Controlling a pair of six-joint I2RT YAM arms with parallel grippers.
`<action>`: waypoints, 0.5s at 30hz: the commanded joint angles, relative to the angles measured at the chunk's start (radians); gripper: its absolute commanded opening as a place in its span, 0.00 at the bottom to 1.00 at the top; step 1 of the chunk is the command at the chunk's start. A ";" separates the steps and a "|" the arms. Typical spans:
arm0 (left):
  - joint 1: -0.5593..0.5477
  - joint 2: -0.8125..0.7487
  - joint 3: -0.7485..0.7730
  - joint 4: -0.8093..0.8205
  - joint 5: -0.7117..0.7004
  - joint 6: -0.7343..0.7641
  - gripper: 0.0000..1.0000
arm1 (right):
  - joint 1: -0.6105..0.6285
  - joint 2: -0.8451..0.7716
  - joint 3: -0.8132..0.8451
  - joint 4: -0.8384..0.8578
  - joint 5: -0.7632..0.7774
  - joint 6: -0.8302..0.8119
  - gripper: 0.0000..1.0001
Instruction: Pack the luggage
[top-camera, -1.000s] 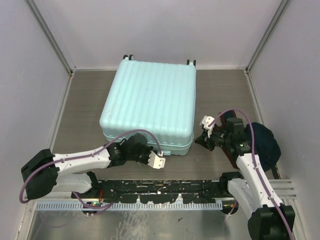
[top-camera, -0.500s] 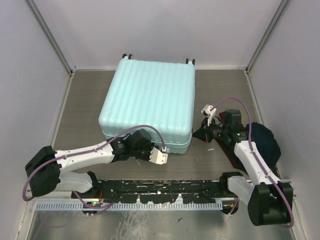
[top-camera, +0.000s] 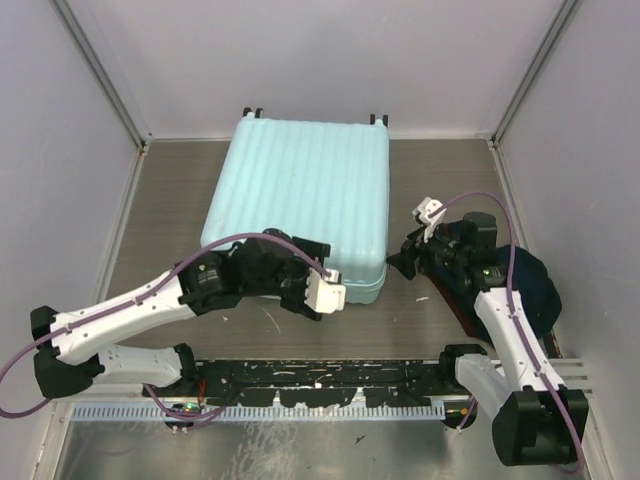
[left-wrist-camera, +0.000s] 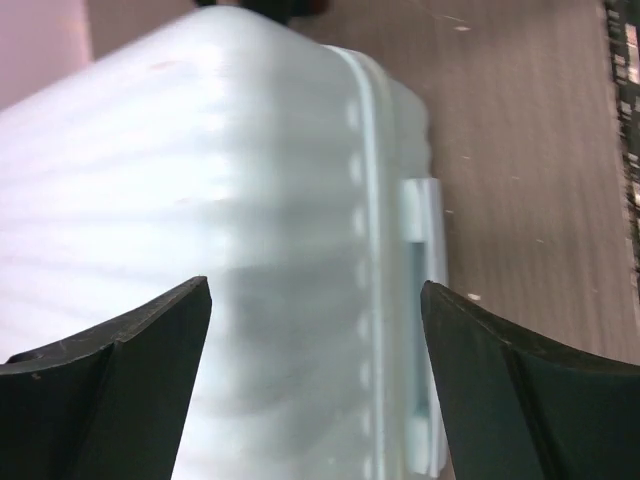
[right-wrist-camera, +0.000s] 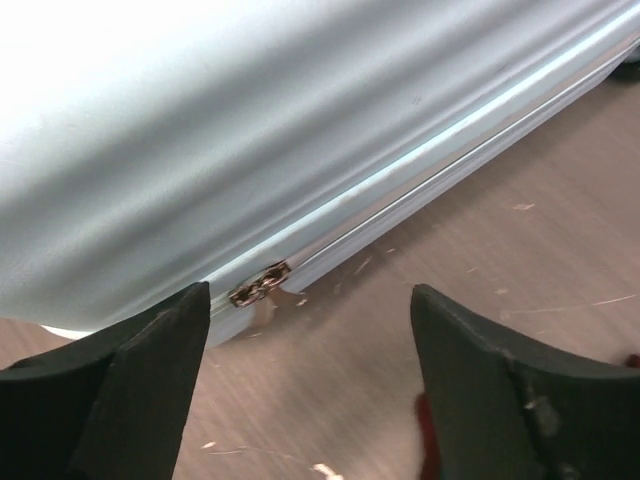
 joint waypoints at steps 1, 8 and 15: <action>0.048 -0.001 0.127 -0.039 -0.105 -0.059 0.87 | -0.006 -0.060 0.077 0.059 0.063 0.017 0.90; 0.452 0.096 0.359 -0.102 -0.057 -0.302 0.87 | -0.008 0.046 0.228 0.009 0.088 0.046 0.95; 0.836 0.185 0.475 -0.113 0.022 -0.494 0.87 | -0.007 0.232 0.385 -0.072 0.161 0.090 1.00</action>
